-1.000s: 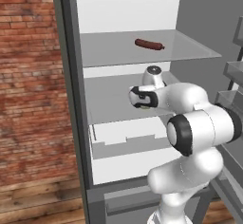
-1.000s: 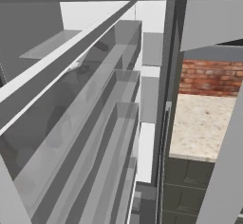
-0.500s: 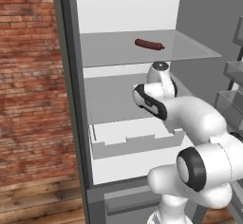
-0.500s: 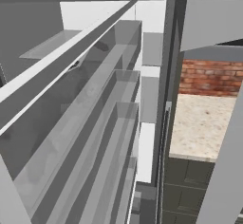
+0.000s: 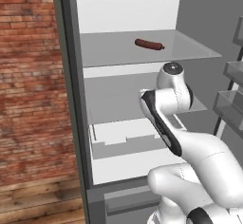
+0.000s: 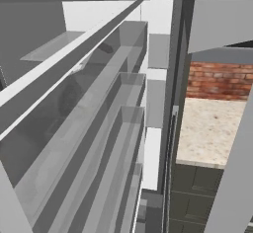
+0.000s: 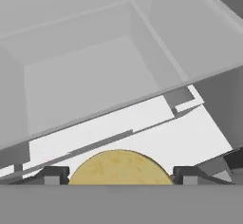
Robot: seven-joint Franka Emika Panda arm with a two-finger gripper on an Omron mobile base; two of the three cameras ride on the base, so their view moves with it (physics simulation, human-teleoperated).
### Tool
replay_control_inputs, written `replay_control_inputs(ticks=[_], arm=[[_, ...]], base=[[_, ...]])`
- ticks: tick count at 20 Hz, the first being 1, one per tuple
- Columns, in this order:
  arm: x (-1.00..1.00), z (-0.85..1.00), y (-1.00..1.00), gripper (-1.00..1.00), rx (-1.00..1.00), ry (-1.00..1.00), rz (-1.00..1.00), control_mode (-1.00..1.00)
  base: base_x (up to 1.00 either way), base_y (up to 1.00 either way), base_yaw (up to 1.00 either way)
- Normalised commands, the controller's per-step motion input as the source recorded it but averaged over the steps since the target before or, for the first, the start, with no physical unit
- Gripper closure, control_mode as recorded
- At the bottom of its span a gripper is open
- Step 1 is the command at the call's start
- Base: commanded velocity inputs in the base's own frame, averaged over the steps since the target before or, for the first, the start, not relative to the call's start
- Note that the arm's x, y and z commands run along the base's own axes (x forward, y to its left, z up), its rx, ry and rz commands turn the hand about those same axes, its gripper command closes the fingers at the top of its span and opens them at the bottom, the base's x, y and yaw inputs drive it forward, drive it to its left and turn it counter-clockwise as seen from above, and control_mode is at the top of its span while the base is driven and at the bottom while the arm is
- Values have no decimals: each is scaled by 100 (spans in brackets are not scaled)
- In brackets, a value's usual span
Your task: Retrieve the sausage and cheese from the fridge and place them on the cutting board on the counter.
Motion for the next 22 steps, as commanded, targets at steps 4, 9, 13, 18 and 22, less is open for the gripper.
replay_control_inputs(ticks=[4,9,13,18,22], arm=[[-69,94,0,100,0,-1,15,-100],[-77,76,7,100,0,0,23,-100],[-81,51,10,100,-2,3,20,-100],[-92,33,0,100,-4,0,5,-100],[-52,15,0,100,-4,0,0,-100]], base=[[0,0,0],[0,0,0],[0,0,0],[0,0,0],[0,0,0]])
